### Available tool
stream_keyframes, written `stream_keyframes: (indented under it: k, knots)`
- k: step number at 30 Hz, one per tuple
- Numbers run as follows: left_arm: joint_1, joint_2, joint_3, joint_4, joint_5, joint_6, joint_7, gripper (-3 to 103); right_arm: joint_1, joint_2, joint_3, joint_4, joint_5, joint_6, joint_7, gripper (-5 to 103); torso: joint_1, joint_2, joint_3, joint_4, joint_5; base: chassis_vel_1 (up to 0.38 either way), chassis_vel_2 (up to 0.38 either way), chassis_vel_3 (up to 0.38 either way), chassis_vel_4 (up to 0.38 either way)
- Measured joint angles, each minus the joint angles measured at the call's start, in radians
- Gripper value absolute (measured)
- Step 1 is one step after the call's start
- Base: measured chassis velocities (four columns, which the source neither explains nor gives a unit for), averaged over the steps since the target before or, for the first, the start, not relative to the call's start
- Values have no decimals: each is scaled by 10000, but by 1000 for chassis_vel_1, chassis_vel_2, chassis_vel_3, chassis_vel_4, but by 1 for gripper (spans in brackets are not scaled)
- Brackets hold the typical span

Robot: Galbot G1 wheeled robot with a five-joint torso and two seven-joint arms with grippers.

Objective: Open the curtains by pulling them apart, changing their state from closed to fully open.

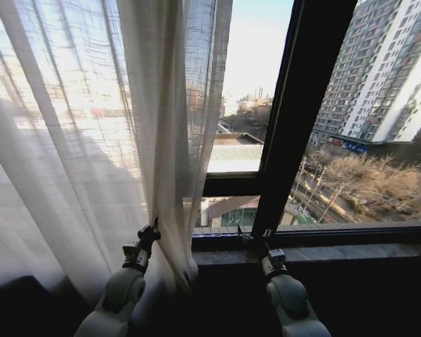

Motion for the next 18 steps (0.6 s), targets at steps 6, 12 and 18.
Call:
stream_keyframes:
  k: [6, 12, 18]
  knots:
    - [262, -74, -129, -245, 40, -22, 2, 0, -12, -80, -43, 64, 3, -13, 2, 100, 0, 0, 0, 1, 3, 356, 363, -364, -351]
    - [600, -146, -382, -494, 65, -42, 5, 0, 16, -114, -160, 113, 4, -37, 23, 100, -1, 1, -1, -1, 3, 349, 362, -350, -345]
    - [982, -128, -702, -688, 67, -56, 23, 0, -2, -95, -274, 111, 11, -39, 25, 100, 0, 1, 0, -1, 2, 354, 363, -347, -349]
